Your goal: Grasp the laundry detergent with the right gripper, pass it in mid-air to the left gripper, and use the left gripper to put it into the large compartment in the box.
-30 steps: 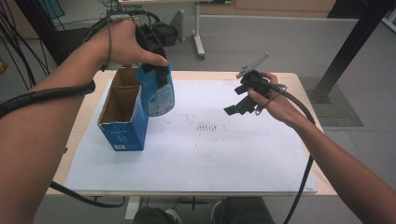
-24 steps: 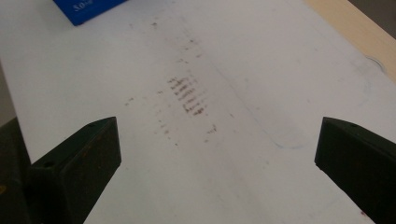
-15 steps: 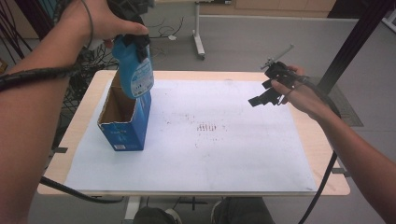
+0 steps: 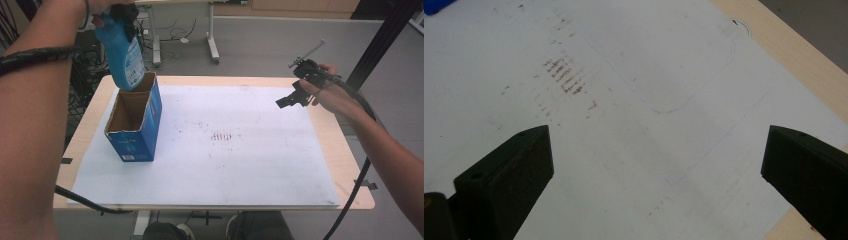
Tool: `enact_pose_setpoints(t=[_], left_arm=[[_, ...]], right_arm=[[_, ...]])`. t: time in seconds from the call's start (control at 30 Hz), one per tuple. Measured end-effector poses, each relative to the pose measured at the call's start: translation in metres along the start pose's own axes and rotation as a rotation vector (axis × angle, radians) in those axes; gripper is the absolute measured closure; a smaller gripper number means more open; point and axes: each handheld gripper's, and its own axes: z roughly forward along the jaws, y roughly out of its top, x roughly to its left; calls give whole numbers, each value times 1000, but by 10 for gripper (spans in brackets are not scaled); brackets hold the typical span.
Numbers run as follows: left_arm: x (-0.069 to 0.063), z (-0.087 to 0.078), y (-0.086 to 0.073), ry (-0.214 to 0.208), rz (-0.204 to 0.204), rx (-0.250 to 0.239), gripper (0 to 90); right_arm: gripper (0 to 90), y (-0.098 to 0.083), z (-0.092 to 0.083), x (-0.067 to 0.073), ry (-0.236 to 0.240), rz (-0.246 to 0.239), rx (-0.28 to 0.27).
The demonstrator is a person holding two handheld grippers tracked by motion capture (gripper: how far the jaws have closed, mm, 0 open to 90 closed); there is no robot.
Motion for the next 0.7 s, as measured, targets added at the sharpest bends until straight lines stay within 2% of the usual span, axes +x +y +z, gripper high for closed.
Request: enact_pose_setpoints(t=[0.1, 0.23, 0.37, 0.53, 0.7], left_arm=[[7, -3, 0, 6, -57, 15, 369], [16, -7, -1, -10, -117, 22, 369], [22, -8, -2, -14, -168, 30, 369], [34, -5, -4, -38, -238, 32, 369], [42, 0, -6, -19, -268, 45, 369]], right_arm=[[3, 1, -3, 0, -10, -7, 6], [3, 2, -6, 0, -15, -12, 2], [3, 3, -6, 0, -19, -15, 7], [3, 4, -4, 3, -13, -26, 7], [3, 4, -1, 5, -10, -36, 12]])
